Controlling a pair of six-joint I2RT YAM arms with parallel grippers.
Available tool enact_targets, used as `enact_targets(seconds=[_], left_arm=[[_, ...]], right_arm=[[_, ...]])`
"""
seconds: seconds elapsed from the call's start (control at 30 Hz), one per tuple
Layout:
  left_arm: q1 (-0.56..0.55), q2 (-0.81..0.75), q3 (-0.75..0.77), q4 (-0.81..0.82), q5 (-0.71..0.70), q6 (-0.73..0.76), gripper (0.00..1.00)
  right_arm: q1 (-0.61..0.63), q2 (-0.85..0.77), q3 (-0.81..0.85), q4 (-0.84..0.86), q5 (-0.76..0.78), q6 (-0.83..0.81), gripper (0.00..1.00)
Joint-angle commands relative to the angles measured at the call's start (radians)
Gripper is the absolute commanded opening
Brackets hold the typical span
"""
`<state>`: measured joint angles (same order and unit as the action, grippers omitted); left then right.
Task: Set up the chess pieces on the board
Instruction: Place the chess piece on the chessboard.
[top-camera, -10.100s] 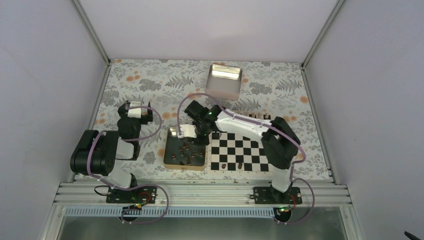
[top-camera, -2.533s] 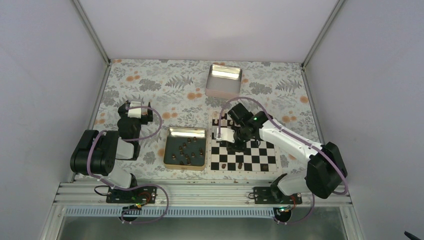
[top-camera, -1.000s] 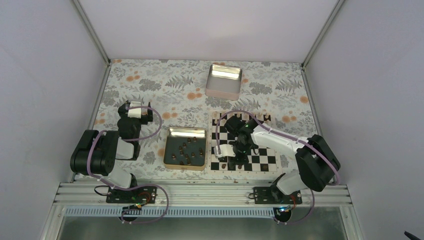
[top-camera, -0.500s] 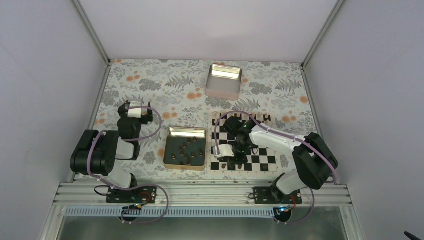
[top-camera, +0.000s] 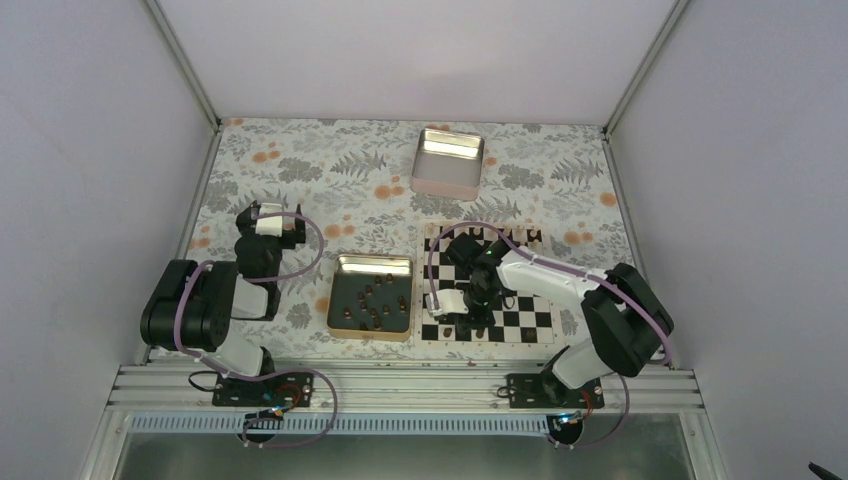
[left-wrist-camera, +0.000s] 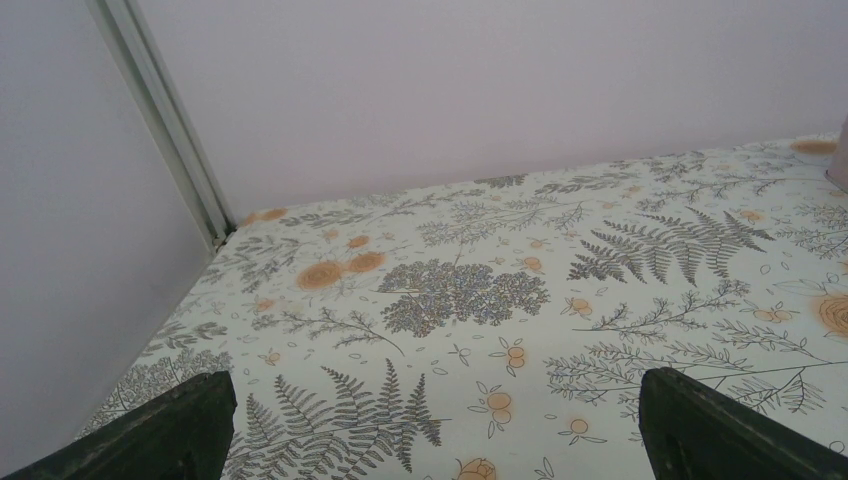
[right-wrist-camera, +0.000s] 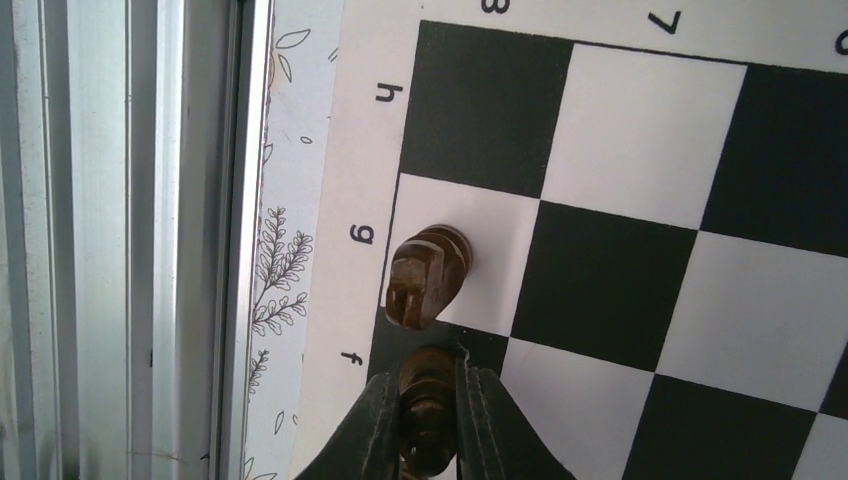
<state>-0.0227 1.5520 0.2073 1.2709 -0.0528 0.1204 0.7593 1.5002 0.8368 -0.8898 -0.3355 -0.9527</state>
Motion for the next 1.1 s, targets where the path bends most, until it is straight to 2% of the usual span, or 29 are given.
enact_targets(seconds=[0.0,0.53,0.73,0.87,1.07], left_arm=[[-0.003,0.011,0.006,0.050,0.001,-0.003,1.00],[-0.003,0.010,0.006,0.050,0.001,-0.002,1.00],[-0.003,0.011,0.006,0.050,0.001,-0.003,1.00],[-0.004,0.010,0.006,0.050,0.001,-0.003,1.00],[-0.003,0.010,0.006,0.050,0.002,-0.002,1.00]], right_arm=[[0.009,0.010,0.000,0.006,-0.014,-0.017,0.08],[0.009,-0.004,0.002,-0.039,-0.014,-0.014,0.30],[0.009,-0.018,0.016,-0.068,0.004,-0.009,0.32],[0.009,-0.053,0.071,-0.093,0.023,0.000,0.33],[0.008,-0.039,0.228,-0.138,0.040,0.011,0.40]])
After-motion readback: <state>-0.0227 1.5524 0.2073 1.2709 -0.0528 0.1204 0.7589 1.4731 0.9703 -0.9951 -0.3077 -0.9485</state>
